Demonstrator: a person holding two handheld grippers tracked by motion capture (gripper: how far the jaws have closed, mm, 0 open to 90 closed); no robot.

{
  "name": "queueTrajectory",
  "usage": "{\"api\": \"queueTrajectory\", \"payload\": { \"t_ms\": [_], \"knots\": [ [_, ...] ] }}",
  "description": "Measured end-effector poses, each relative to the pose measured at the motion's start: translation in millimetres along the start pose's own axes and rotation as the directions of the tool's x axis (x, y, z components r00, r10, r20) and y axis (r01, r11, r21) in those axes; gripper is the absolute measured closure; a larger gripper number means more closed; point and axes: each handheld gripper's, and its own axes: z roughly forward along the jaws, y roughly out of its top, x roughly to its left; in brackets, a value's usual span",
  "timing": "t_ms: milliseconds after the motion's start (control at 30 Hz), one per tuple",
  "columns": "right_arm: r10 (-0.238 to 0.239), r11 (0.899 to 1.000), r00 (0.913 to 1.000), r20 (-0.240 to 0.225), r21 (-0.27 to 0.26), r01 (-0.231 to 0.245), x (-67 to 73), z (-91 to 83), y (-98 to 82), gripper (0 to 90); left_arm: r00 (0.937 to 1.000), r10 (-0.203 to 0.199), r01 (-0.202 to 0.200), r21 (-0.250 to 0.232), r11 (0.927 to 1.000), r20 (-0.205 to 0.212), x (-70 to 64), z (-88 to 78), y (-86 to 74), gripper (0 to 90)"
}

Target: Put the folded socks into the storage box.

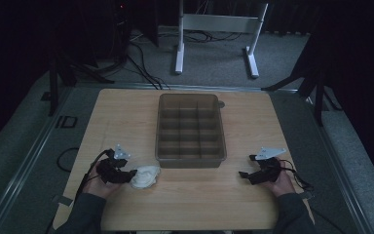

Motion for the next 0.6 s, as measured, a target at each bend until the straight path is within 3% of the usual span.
{"api": "queueTrajectory", "payload": {
  "t_ms": [333,600],
  "knots": [
    [-0.002,1.000,1.0000,0.000,0.000,0.002,-0.1,0.0,0.0,12.6,0.9993,0.024,-0.024,0.000,0.9997,0.030,-14.8,0.7,-6.0,44.2],
    [-0.002,1.000,1.0000,0.000,0.000,0.002,-0.2,0.0,-0.1,12.6,0.9950,0.076,-0.077,0.002,0.9971,0.064,-29.9,-1.7,0.0,43.4]
  ]
}}
